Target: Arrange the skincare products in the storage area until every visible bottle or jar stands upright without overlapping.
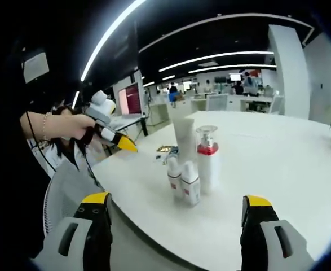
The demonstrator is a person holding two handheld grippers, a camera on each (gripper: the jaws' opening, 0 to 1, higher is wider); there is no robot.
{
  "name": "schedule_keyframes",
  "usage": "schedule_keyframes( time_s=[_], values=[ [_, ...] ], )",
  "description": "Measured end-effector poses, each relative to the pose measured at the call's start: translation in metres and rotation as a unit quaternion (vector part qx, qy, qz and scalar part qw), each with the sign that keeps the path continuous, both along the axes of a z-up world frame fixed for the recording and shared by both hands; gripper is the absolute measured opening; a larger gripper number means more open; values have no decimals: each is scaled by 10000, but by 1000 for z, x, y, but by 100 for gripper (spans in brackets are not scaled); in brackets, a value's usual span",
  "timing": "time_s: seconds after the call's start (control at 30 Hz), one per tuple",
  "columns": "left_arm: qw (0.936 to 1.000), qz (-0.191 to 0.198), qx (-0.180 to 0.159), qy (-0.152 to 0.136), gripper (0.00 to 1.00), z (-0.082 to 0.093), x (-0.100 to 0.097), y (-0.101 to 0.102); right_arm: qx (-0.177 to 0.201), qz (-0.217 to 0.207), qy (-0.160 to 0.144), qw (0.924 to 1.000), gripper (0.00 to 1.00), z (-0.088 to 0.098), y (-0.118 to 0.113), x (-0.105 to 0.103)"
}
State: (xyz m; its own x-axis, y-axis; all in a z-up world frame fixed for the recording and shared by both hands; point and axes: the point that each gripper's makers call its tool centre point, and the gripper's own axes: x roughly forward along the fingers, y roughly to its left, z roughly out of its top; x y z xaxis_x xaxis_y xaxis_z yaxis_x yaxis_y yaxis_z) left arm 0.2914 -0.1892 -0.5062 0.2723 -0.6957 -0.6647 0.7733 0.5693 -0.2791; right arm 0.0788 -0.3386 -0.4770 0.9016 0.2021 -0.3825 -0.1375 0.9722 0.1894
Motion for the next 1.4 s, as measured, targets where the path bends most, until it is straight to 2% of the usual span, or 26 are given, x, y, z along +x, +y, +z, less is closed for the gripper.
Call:
schedule_keyframes(
  time_s=[0.1, 0.33, 0.53, 0.57, 0.73, 0.9, 1.03, 1.07, 1.1, 1.23, 1.4],
  values=[
    [9996, 189, -106, 179, 72, -3, 13, -7, 43, -14, 7, 10000, 99, 0, 0, 0],
    [9995, 225, 172, 165, 67, -19, 32, -16, 38, -73, 62, 9999, 99, -2, -2, 1],
    [9988, 336, 189, 306, 61, -29, 51, -23, 68, -181, 110, 9998, 99, -4, -6, 1],
    [9987, 328, 214, 317, 60, -29, 49, -25, 74, -185, 115, 9997, 99, -4, -6, 1],
    [9981, 378, 299, 388, 56, -46, 70, -33, 52, -213, 173, 9996, 99, -5, -6, 1],
    [9969, 510, 321, 497, 53, -50, 74, -38, 64, -265, 224, 9994, 99, -6, -6, 2],
    [9968, 520, 438, 418, 50, -62, 88, -44, 99, -314, 268, 9991, 99, -9, -8, 1],
    [9968, 508, 455, 416, 48, -64, 89, -45, 204, -324, 486, 9981, 99, -17, -7, -3],
    [9967, 474, 497, 425, 47, -66, 89, -44, 185, -321, 545, 9978, 98, -18, -8, -4],
    [9956, 564, 577, 486, 46, -79, 101, -44, 327, -480, 384, 9976, 98, -14, -13, -2],
    [9950, 641, 590, 486, 43, -85, 110, -49, 289, -552, 461, 9970, 98, -17, -15, -3]
  ],
)
